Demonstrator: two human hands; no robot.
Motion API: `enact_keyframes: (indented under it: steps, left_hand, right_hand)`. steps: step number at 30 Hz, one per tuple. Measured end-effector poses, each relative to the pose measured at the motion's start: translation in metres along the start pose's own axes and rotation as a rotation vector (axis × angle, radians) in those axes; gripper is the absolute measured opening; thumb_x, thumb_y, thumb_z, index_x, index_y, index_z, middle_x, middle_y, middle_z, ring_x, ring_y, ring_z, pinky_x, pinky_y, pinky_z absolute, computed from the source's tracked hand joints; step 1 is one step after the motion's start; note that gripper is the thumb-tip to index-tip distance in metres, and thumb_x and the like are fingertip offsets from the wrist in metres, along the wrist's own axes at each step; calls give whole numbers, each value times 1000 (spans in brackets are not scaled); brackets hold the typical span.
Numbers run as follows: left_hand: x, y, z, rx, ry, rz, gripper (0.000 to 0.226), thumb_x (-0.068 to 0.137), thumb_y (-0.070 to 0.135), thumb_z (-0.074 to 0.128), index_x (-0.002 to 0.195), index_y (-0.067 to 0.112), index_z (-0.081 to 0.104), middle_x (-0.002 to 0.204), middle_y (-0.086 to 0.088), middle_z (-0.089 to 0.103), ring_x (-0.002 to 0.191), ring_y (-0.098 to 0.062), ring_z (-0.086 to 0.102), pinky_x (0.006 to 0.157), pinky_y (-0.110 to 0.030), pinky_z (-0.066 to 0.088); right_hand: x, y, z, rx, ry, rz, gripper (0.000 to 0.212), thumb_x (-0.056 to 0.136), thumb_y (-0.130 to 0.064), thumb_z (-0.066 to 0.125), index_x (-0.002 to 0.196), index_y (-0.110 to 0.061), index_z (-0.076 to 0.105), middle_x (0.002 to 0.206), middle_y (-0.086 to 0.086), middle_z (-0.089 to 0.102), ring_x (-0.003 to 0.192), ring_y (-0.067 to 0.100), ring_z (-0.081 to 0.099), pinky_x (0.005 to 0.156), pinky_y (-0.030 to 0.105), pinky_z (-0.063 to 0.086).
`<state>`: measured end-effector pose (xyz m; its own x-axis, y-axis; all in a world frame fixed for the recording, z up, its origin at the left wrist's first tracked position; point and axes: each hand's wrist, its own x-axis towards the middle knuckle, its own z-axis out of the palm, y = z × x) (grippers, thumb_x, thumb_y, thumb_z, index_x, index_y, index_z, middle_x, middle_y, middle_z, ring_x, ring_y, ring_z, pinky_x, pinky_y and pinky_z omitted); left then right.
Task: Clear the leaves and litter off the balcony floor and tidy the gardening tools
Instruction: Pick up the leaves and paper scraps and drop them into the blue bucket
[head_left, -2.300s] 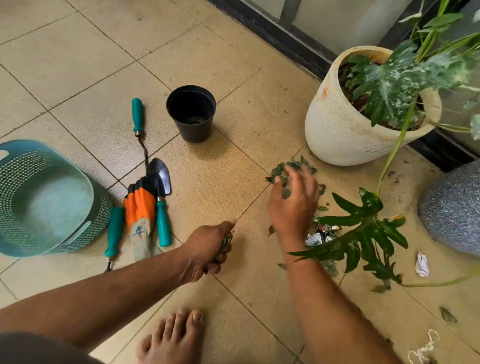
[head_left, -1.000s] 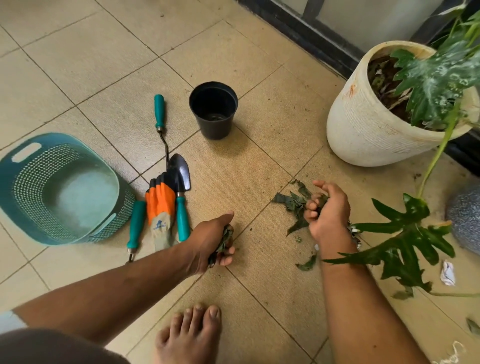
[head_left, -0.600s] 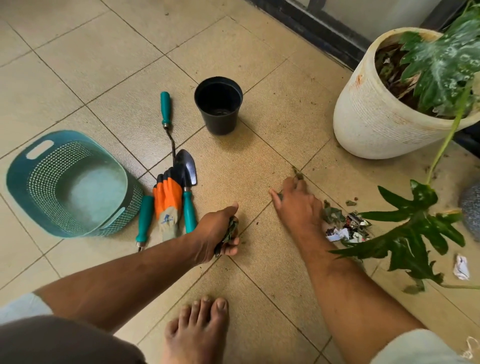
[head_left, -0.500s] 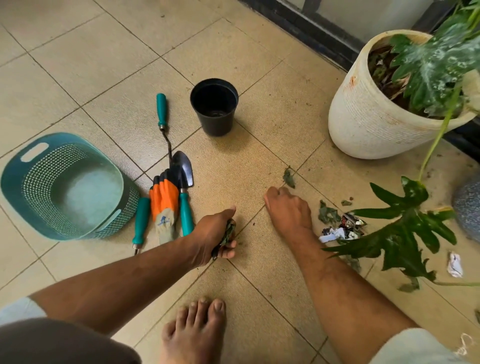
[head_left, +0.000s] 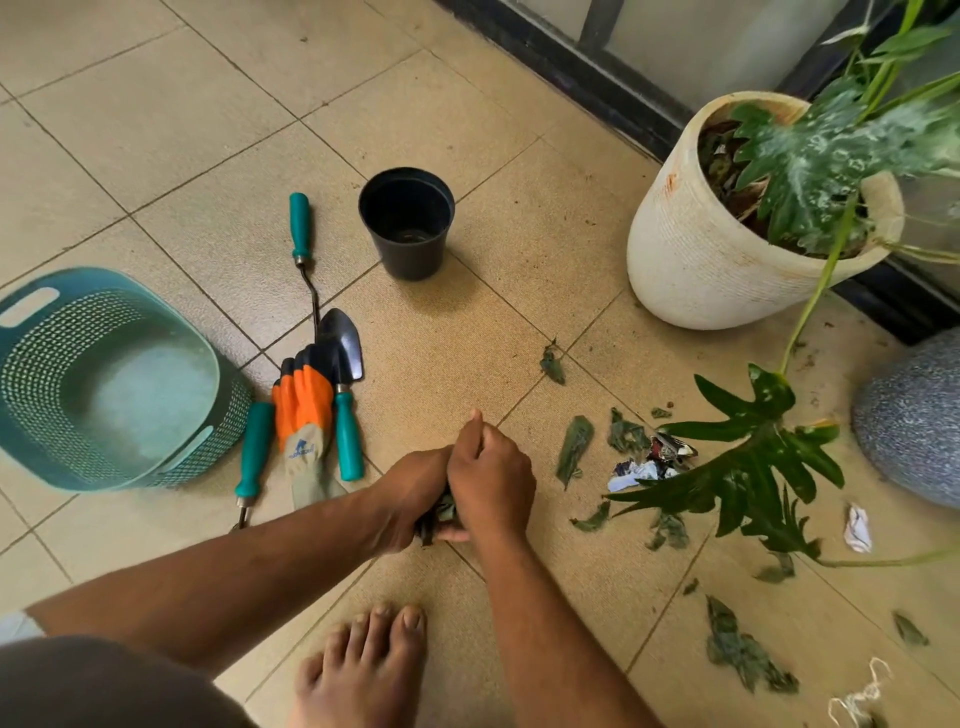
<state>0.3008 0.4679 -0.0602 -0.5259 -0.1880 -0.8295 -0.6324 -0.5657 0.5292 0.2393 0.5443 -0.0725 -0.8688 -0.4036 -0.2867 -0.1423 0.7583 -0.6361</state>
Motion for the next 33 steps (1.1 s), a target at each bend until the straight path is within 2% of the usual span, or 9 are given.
enact_keyframes:
  steps: [3, 4, 8, 10, 15, 22, 29, 31, 33]
  left_hand:
    - [8, -11, -5, -74, 193, -20, 52, 109, 50, 53, 110, 3, 74, 81, -16, 72, 63, -28, 69, 57, -35, 53]
    - [-1, -28, 8, -290, 9, -50, 52, 110, 53, 44, 117, 10, 73, 93, -14, 77, 73, -32, 74, 66, -40, 57]
    - [-6, -196, 14, 234, 330, 157, 47, 102, 57, 35, 124, 34, 69, 129, -9, 75, 115, -43, 73, 98, -58, 51]
    - [-27, -170, 20, 265, 340, 147, 49, 103, 55, 34, 123, 32, 72, 128, -12, 74, 113, -43, 74, 100, -59, 49]
    - [105, -292, -23, 50, 282, 359, 87, 82, 95, 1, 131, 60, 63, 152, -19, 55, 120, -53, 67, 124, -60, 4]
    - [-44, -89, 32, 444, 169, -336, 66, 101, 75, 11, 161, 53, -5, 177, 18, -3, 164, -19, 4, 124, -45, 6]
    - [-44, -135, 21, 503, 85, -140, 65, 105, 64, 15, 160, 46, -14, 178, 7, -2, 164, -26, 3, 126, -47, 13]
    - [-31, -79, 18, 323, 53, -98, 66, 105, 64, 25, 163, 42, 0, 176, -3, 16, 160, -29, 25, 121, -47, 28]
    - [-1, -7, 10, -64, -70, -21, 45, 105, 57, 50, 133, 22, 54, 124, -13, 64, 98, -23, 70, 77, -38, 53]
  right_hand:
    - [-7, 9, 7, -171, 103, -25, 59, 110, -51, 24, 85, -20, 68, 93, -8, 53, 83, 12, 56, 71, 35, 45]
    - [-8, 11, 8, -197, 136, -47, 58, 110, -50, 24, 87, -21, 69, 96, -9, 53, 91, 13, 56, 78, 37, 46]
    - [-14, 10, 9, -275, 223, -96, 34, 111, -47, 29, 109, -33, 60, 114, -12, 56, 113, 13, 50, 88, 40, 39]
    - [-17, 10, 7, -258, 238, -98, 32, 110, -48, 27, 123, -35, 53, 129, -10, 56, 129, 14, 46, 97, 42, 37]
    - [-21, 12, 0, -274, 86, -135, 62, 108, -52, 5, 167, -35, -5, 176, -6, 2, 161, 16, -15, 125, 62, 6]
    - [-25, -1, -16, 1, 63, -299, 62, 108, -45, 9, 168, -33, 5, 176, -11, 0, 161, 11, -12, 125, 66, 5]
    - [10, 39, -73, 12, 327, -29, 58, 107, -44, 49, 157, -15, 42, 163, 10, 37, 151, 26, 29, 121, 45, 31]
    - [23, 82, -103, 33, 368, 302, 62, 98, -46, 56, 147, -8, 52, 156, 15, 45, 146, 29, 36, 120, 42, 34]
    - [31, 120, -125, -54, 425, 342, 71, 82, -55, 47, 138, -15, 61, 147, 11, 54, 141, 27, 45, 115, 50, 44]
